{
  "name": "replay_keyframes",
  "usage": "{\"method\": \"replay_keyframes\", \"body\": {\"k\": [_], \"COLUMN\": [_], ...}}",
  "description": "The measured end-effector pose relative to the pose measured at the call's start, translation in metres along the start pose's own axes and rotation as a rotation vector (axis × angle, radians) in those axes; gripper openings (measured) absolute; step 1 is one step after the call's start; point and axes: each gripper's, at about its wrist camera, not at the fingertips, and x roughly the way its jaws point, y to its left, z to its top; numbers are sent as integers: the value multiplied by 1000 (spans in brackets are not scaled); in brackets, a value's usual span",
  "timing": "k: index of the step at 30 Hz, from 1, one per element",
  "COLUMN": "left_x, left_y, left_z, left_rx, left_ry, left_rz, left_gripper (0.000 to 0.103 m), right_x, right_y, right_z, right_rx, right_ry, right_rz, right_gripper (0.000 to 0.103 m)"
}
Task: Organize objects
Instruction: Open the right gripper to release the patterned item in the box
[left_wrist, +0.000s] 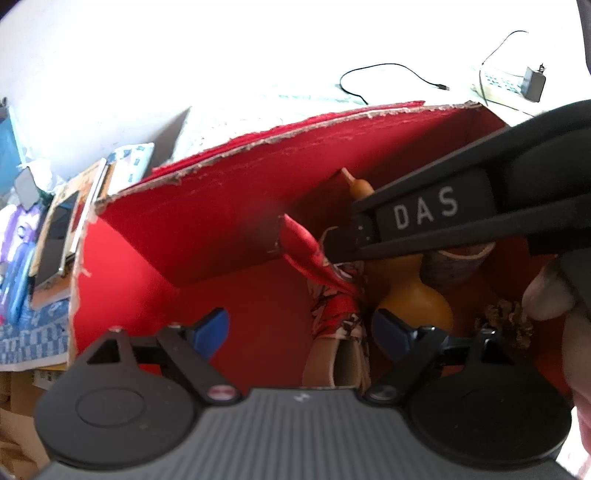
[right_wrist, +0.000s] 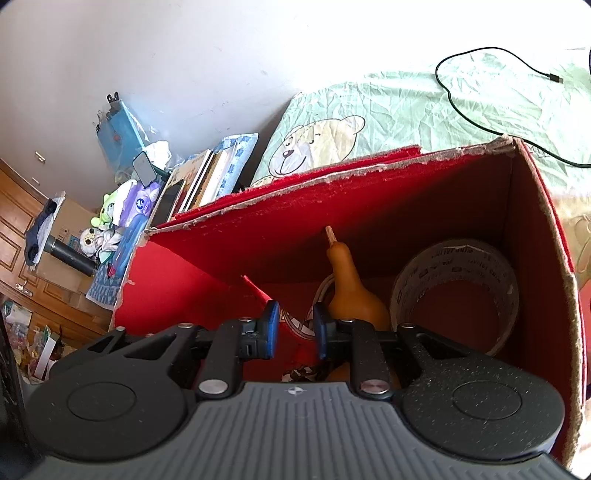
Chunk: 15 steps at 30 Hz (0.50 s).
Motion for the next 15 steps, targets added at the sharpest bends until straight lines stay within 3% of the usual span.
{"method": "replay_keyframes", "body": {"k": [5,15], "left_x": [-4,-41], "left_y": [-13,-29], "left_z": [1,-4], "left_rx": [6,-18], "left_ry": [-8,-41], "left_rz": [89,170], "left_gripper": [89,89], "right_x": [-16,-57], "right_y": [3,3], "right_z": [-7,-21], "right_rx": [-5,32], "right_ry": [-83,-217], "right_rz": [-30,-76], "right_gripper": [25,28]}}
